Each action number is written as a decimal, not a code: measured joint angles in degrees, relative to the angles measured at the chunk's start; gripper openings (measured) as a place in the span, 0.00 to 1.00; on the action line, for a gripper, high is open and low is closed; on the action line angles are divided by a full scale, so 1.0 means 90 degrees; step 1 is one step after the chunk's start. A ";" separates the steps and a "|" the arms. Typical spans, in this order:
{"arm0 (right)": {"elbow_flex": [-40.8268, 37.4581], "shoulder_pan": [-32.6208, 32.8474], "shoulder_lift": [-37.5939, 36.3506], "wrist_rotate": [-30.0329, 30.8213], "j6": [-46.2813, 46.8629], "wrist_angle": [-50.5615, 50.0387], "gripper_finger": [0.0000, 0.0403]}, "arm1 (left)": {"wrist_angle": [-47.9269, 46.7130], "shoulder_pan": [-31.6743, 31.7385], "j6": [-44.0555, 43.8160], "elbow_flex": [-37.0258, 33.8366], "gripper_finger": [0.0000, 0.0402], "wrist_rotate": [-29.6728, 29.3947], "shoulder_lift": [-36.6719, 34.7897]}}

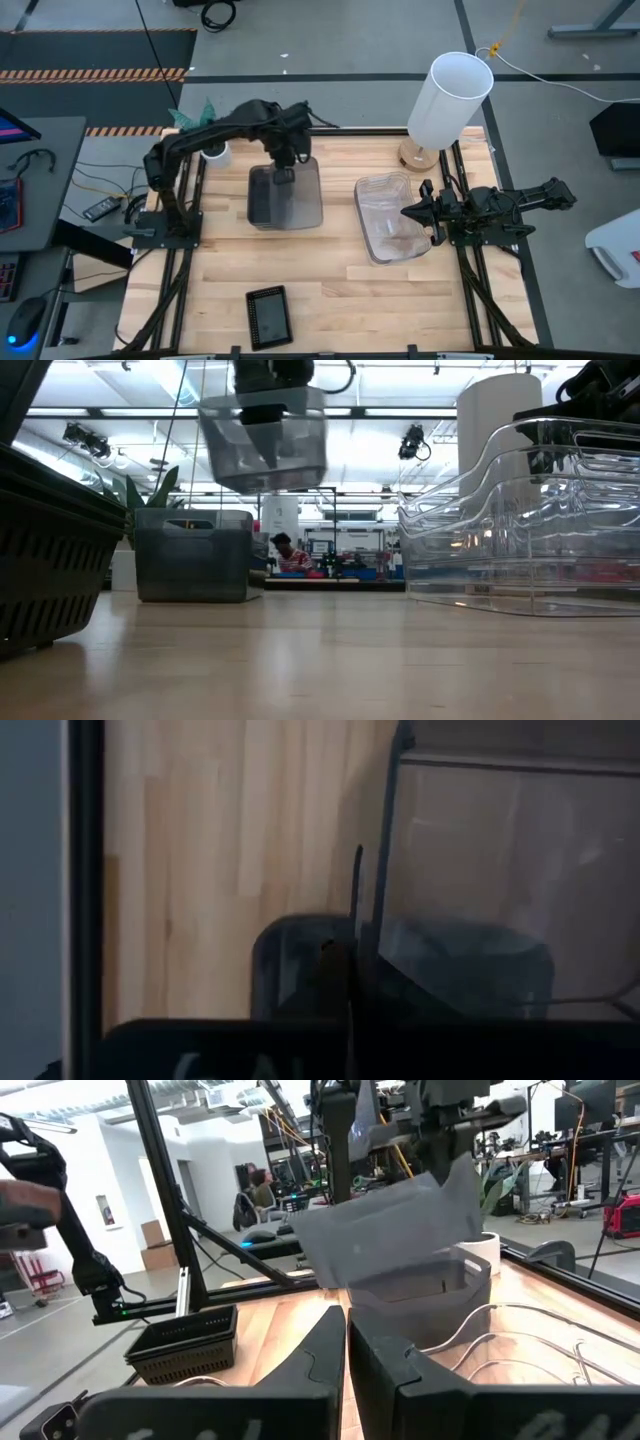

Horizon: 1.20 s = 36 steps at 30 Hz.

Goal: Stack baskets by color
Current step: Stack the right gray bin on the gray bins

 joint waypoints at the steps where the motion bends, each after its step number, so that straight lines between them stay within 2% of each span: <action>1: -0.0001 0.0000 0.0000 -0.0002 0.0001 0.0000 0.06 | -0.0064 0.0079 0.0089 0.0000 0.00 0.0000 -0.0063; 16: 0.0000 0.0000 0.0000 0.0000 0.0001 0.0000 0.06 | -0.0376 0.1277 0.1693 -0.0017 0.00 0.0118 -0.0027; 25: 0.0002 0.0000 0.0000 0.0000 0.0001 0.0000 0.06 | -0.0539 0.1395 0.2001 -0.0021 0.00 0.0028 -0.0027; 32: 0.0000 0.0000 0.0000 0.0000 -0.0001 -0.0002 0.06 | 0.0074 0.1328 0.1856 -0.1087 0.00 -0.0039 -0.0111; 36: -0.0001 0.0000 0.0000 0.0000 0.0001 0.0000 0.06 | 0.0087 0.1331 0.1738 -0.1549 0.00 -0.0036 -0.0114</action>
